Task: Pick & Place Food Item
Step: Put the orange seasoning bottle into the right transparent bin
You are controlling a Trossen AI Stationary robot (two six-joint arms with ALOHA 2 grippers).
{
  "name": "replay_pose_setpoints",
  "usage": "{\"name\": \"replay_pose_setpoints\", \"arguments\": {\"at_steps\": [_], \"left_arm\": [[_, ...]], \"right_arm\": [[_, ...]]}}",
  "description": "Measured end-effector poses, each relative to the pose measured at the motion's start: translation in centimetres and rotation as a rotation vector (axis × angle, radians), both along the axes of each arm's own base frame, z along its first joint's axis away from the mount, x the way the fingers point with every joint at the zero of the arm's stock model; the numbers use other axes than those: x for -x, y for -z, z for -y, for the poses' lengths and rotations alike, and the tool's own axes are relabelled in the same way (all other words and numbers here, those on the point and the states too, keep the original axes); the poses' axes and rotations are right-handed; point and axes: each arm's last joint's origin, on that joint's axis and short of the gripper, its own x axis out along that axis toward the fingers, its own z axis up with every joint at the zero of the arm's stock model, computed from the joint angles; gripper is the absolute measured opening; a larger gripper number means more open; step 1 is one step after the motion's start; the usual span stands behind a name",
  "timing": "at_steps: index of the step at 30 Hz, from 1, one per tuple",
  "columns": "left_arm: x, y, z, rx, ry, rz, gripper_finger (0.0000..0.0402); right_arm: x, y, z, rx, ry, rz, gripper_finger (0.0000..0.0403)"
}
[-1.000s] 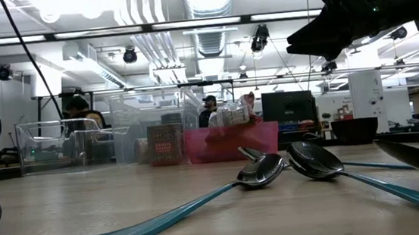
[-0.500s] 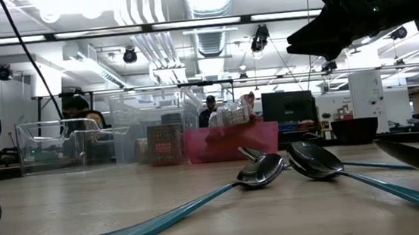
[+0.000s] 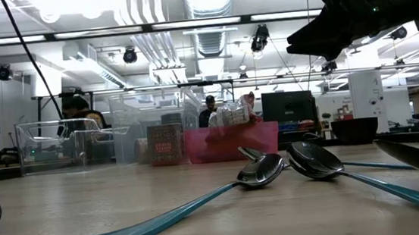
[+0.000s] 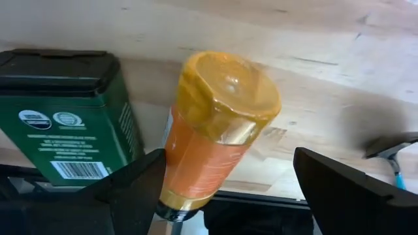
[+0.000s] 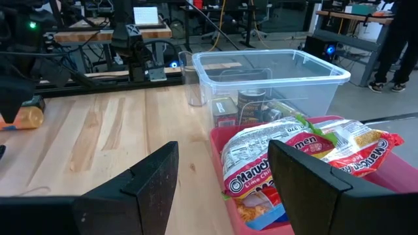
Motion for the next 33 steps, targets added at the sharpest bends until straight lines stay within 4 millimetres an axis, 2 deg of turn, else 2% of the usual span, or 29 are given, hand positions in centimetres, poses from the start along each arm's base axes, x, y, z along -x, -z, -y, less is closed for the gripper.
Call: {"name": "replay_pose_setpoints", "arguments": {"at_steps": [13,18,33], "left_arm": [[-0.5,-0.1,-0.2,-0.021,0.222,0.133,0.0339],[-0.6,0.7,0.0,-0.05,0.293,0.14,0.0339],[-0.4,1.3,-0.2,-0.103,0.397,0.147,0.034]], "right_arm": [[0.0,0.0,0.0,0.0,-0.001,-0.001,0.0235],[0.0,0.0,0.0,0.0,0.0,-0.001,0.0235],[0.0,0.0,0.0,0.0,-0.001,-0.001,0.0235]]}}
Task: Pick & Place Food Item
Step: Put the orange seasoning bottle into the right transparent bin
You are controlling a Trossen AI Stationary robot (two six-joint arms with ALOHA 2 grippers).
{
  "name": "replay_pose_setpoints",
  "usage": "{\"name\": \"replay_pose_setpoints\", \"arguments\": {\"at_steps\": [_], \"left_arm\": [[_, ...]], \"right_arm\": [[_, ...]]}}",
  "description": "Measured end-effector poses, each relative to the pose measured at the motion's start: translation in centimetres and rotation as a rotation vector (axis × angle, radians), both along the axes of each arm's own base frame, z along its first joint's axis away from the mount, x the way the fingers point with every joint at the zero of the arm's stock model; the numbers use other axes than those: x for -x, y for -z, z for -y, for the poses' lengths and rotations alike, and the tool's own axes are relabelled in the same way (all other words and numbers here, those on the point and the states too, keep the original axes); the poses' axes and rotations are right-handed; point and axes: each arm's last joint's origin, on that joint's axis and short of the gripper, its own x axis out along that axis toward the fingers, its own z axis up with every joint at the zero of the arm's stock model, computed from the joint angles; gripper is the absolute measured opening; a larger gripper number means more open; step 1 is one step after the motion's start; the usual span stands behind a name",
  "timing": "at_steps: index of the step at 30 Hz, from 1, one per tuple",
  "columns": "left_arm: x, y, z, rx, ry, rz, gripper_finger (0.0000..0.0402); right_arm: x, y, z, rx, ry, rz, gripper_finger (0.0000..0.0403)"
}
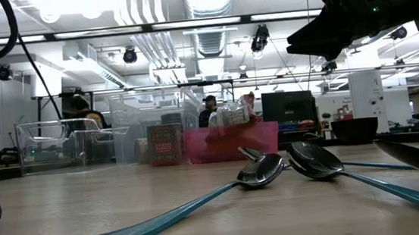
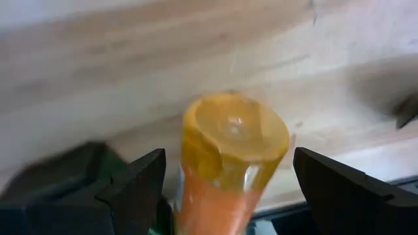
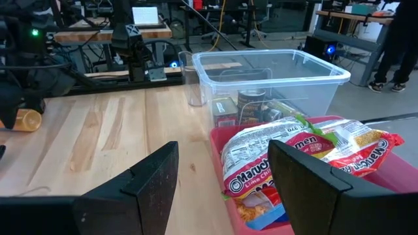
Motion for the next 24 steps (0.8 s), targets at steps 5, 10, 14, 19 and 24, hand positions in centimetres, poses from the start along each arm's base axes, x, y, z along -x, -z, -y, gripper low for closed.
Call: {"name": "replay_pose_setpoints", "arguments": {"at_steps": [5,10,14,19,24], "left_arm": [[0.1,0.1,-0.2,-0.023,0.017,-0.001,0.034],[0.3,0.5,-0.3,-0.035,0.024,0.006,0.034],[0.5,1.3,-0.6,-0.014,0.028,0.031,0.034],[0.8,1.8,-0.7,0.019,0.029,0.039,0.0339],[0.8,1.8,-0.7,0.024,0.026,0.035,0.0307]], "right_arm": [[0.0,0.0,0.0,0.0,0.0,0.0,0.0235],[0.0,0.0,0.0,-0.001,0.0,0.001,0.0235],[0.0,0.0,0.0,0.0,0.001,0.0,0.0235],[0.0,0.0,0.0,0.0,0.0,0.001,0.0235],[0.0,0.0,0.0,-0.001,0.001,0.001,0.0235]]}}
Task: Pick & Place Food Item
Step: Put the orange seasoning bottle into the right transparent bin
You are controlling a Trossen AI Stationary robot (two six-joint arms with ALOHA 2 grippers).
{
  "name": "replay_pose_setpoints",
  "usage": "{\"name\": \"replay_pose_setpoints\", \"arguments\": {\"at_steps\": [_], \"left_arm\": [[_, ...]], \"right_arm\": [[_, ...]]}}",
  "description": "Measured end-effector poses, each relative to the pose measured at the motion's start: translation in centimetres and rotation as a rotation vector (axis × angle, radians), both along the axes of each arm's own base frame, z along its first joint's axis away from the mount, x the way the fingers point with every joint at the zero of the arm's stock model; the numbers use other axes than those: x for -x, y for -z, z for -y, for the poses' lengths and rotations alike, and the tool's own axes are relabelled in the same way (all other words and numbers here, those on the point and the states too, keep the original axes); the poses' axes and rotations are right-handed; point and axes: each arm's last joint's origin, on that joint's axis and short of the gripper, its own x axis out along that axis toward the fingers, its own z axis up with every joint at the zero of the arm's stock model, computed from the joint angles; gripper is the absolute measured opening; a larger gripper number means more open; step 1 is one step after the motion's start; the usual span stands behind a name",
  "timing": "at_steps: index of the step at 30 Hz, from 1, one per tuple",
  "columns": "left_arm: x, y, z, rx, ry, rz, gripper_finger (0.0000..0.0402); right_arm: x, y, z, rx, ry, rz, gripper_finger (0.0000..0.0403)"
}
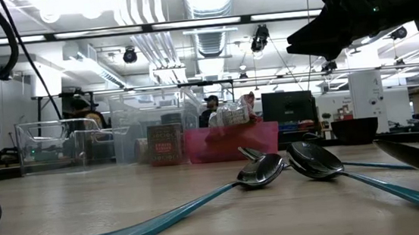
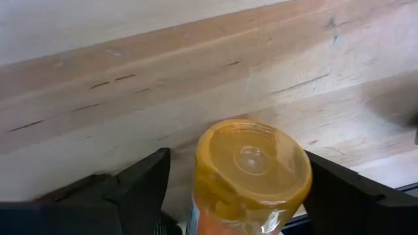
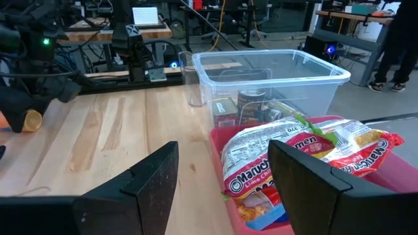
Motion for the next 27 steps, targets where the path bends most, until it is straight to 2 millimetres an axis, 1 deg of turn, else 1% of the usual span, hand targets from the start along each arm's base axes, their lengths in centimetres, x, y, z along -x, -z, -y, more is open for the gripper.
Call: {"name": "replay_pose_setpoints", "arguments": {"at_steps": [7,14,17,27], "left_arm": [[0.05,0.07,0.0,0.002,-0.006,-0.01,0.0242],[0.07,0.08,-0.01,0.006,-0.025,-0.026,0.0199],[0.07,0.08,-0.03,0.005,-0.026,-0.027,0.0192],[-0.01,0.09,-0.16,0.005,-0.031,-0.034,0.019]], "right_arm": [[0.0,0.01,0.0,0.001,0.0,-0.001,0.0235],[0.0,0.01,0.0,0.0,0.0,-0.001,0.0235],[0.01,0.01,0.0,0.001,0.0,-0.001,0.0235],[0.0,0.02,0.0,0.001,0.0,-0.001,0.0235]]}}
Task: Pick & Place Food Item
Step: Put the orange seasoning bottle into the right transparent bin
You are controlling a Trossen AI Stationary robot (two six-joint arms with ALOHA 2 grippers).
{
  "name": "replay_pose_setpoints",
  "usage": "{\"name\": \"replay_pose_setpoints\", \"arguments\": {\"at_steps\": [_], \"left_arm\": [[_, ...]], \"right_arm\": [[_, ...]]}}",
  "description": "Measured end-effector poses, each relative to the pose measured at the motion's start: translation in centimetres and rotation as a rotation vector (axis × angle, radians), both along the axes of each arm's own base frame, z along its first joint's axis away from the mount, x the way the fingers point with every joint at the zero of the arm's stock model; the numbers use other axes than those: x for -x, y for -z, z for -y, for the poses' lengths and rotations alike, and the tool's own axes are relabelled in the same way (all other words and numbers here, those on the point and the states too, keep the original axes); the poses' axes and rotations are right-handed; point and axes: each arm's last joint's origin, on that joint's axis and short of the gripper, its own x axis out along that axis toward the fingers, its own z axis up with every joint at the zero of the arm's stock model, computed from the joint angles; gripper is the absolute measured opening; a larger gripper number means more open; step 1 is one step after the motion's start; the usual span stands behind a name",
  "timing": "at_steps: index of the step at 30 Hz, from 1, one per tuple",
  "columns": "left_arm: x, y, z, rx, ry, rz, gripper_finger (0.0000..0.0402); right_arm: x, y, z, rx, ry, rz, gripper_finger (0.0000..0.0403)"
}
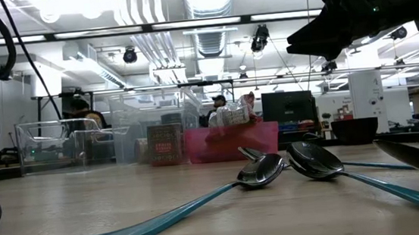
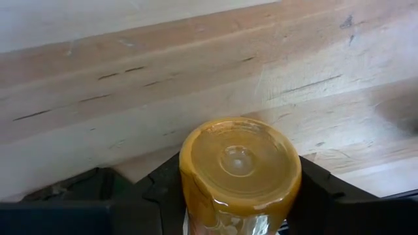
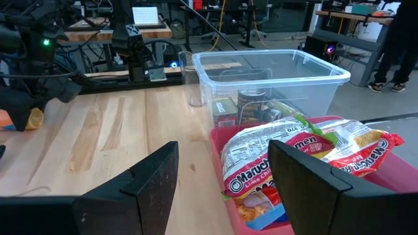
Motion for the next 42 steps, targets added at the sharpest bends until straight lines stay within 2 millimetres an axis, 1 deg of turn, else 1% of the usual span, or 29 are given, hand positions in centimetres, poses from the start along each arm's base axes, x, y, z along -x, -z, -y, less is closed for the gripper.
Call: {"name": "replay_pose_setpoints", "arguments": {"at_steps": [8,12,17,27,33,42], "left_arm": [[-0.6,-0.1,-0.7,0.0,-0.034,-0.001,0.019],[-1.2,-0.5,-0.8,0.002,-0.044,0.018,0.0189],[-1.8,-1.8,-1.1,0.042,-0.067,0.062,0.0189],[-2.0,-4.5,-2.5,0.058,-0.148,0.2,0.0189],[-1.8,-6.3,-4.0,-0.004,-0.238,0.3,0.0189],[-0.9,-8.1,-7.6,-0.228,-0.393,0.401,0.0189]], "right_arm": [[0.0,0.0,0.0,0.0,0.0,0.001,0.0235],[0.0,0.0,0.0,0.001,0.0,0.0,0.0235],[0.0,0.0,0.0,0.0,0.0,0.0,0.0235],[0.0,0.0,0.0,-0.001,0.0,0.0,0.0235],[0.0,0.0,0.0,-0.001,0.0,0.0,0.0235],[0.0,0.0,0.0,0.0,0.0,0.001,0.0235]]}}
